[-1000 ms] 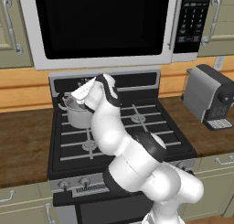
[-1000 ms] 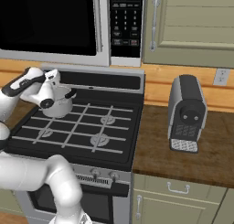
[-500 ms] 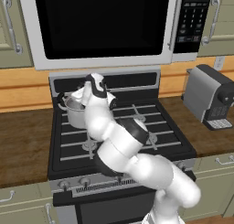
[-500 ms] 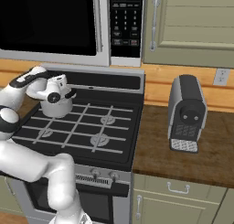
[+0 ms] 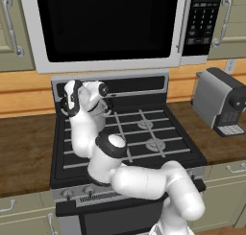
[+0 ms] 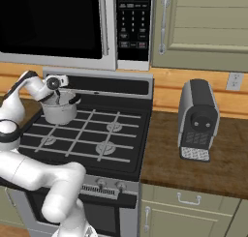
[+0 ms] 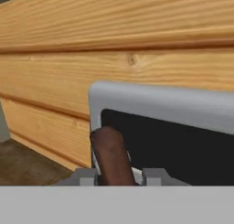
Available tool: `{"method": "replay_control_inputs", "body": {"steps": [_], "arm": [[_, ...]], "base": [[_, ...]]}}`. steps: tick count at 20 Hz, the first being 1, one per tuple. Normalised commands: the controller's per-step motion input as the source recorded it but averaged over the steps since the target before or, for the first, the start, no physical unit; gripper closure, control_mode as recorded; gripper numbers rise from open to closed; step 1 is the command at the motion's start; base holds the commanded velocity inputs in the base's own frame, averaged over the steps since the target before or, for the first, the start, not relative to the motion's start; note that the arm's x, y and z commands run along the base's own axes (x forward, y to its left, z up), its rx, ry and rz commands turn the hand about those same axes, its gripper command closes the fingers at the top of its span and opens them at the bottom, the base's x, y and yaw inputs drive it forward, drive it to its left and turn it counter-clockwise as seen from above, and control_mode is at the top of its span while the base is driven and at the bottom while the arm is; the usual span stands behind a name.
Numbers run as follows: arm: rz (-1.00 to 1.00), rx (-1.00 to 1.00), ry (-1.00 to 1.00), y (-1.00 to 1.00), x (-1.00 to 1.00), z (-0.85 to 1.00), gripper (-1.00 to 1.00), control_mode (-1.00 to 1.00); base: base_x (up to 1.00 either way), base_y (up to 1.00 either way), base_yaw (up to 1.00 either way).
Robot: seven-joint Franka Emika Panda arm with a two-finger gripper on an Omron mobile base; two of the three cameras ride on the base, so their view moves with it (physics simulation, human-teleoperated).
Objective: Put the carrot and mushroom in the pot. Retrieve the spatula and lightly stir the vegetables in the pot.
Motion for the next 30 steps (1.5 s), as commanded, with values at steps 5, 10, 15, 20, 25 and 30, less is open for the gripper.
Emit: {"method": "replay_control_inputs", "body": {"steps": [5,10,15,20,25,30], "arm": [[0.0,-0.08,0.02,0.05,0.02,-0.12,1.0,-1.0],[0.0,-0.01,0.0,-0.03,-0.22,0.0,1.0,-1.0],[-0.02,0.09,0.04,-0.2,-0.07,-0.01,1.0,-1.0],[-0.01,0.0,0.0,-0.33,0.01,-0.35,1.0,-1.0],[0.0,-0.08,-0.1,-0.25,0.02,-0.26,1.0,-1.0],[-0.01,-0.2,-0.24,-0.17,0.0,0.0,1.0,-1.0]], "base": [[0.0,0.0,0.0],[0.0,0.0,0.0],[0.0,0.0,0.0],[0.0,0.0,0.0],[0.0,0.0,0.0],[0.0,0.0,0.0]]}}
